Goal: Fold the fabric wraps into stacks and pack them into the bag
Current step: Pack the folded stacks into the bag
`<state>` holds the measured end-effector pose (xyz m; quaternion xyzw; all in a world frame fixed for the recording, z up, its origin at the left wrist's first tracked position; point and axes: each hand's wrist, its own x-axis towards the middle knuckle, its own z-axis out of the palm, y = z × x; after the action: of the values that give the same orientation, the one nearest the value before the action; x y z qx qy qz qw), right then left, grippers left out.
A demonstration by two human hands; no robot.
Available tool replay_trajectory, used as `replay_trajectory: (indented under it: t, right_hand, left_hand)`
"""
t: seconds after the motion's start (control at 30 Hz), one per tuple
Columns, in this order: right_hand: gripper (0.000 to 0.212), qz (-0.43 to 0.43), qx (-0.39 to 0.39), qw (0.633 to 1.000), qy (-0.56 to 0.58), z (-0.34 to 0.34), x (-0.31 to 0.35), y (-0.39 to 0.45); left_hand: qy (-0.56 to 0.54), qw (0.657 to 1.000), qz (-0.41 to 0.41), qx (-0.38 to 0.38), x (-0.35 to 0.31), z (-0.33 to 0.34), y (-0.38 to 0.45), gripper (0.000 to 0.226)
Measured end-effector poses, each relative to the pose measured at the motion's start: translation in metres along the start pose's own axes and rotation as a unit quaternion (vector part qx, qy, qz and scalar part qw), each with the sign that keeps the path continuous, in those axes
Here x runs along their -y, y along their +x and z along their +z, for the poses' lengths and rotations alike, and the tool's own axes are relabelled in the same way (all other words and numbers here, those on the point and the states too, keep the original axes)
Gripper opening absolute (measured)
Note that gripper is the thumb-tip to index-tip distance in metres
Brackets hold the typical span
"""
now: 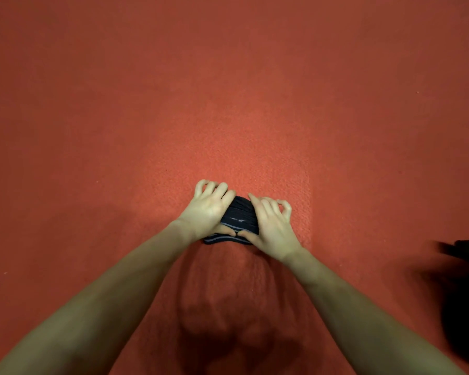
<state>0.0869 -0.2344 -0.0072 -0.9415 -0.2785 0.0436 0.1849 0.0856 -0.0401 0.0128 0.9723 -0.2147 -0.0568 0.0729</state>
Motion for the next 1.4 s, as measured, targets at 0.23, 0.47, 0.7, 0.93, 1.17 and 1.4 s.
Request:
replay_trajectory:
  t: [0.23, 0.47, 0.7, 0.93, 1.17, 1.4]
  right_hand:
    - [0.070, -0.043, 0.016, 0.996, -0.071, -0.004, 0.003, -0.017]
    - [0.062, -0.029, 0.033, 0.995, -0.089, -0.001, 0.014, -0.031]
    - [0.061, -0.064, -0.020, 0.991, -0.115, -0.023, 0.011, -0.053]
    - [0.058, -0.052, -0.075, 0.986, -0.142, -0.068, -0.010, -0.083]
    - [0.057, -0.032, -0.151, 0.975, -0.162, -0.142, -0.053, -0.126]
    - [0.057, 0.000, -0.197, 0.966, -0.166, -0.224, -0.120, -0.182]
  left_hand:
    - [0.013, 1.000, 0.013, -0.022, -0.014, 0.005, -0.028, 0.081]
    - [0.036, 0.999, 0.002, -0.020, -0.026, 0.011, -0.042, 0.075]
    - [0.072, 0.996, 0.013, -0.057, -0.046, 0.001, -0.052, 0.076]
    - [0.101, 0.989, 0.064, -0.087, -0.084, -0.035, -0.026, 0.073]
    - [0.125, 0.981, 0.092, -0.113, -0.160, -0.080, 0.018, 0.073]
    - [0.134, 0.975, 0.130, -0.120, -0.261, -0.126, 0.077, 0.076]
